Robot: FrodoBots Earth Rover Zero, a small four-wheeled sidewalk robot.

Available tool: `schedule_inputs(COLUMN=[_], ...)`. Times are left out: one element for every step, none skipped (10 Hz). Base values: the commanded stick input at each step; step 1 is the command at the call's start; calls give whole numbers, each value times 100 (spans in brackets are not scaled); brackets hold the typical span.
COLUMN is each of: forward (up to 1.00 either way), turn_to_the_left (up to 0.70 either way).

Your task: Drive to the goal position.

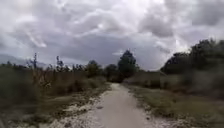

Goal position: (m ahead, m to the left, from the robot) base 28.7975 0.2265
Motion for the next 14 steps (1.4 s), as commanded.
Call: schedule_inputs(forward=[85, 85, 85, 85, 85, 85, 85, 85, 85, 85, 85, 85, 85, 85], turn_to_the_left=[0, 0, 0, 0, 0, 0, 0, 0, 0, 0, 0, 0, 0, 0])
